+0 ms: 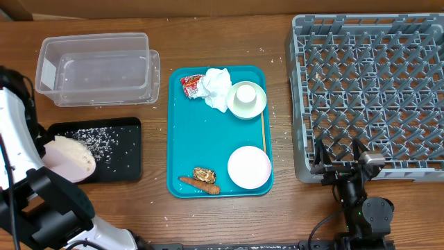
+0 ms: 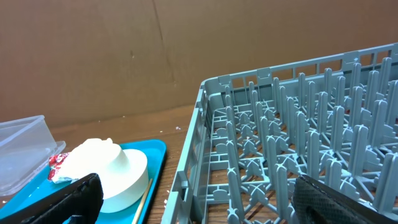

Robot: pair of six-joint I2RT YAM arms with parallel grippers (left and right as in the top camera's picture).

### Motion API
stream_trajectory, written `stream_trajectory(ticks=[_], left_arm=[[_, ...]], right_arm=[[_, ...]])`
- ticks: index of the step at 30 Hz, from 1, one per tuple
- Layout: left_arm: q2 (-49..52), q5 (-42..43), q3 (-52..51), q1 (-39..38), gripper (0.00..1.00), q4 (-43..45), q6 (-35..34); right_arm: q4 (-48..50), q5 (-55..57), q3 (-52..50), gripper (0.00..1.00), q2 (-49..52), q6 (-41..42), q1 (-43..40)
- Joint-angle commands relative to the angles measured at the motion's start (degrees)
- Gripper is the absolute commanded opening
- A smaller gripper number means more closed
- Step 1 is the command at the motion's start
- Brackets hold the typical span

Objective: Sort waste into correct bins and load items into the dishwasher
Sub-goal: 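Tilt the plate with the left gripper to dump rice onto black tray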

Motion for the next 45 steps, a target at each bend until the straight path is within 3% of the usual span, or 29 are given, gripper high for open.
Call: stream_trajectory(ticks=[1, 38, 45], left_arm=[[-1.53, -4.26, -0.09, -1.4, 0.04, 0.04, -2.91], [-1.53, -19.52, -0.09, -10.49, 0.04, -2.14, -5.01], [-1.53, -24.33, -0.09, -12.7, 0.04, 0.94, -4.72]], right_arm=[[0.42, 0.5, -0.59, 1.0, -0.57, -0.42, 0.37], [0.42, 0.5, -0.59, 1.0, -0.57, -0.42, 0.37], [0.42, 0.5, -0.59, 1.0, -0.57, -0.39, 0.37]])
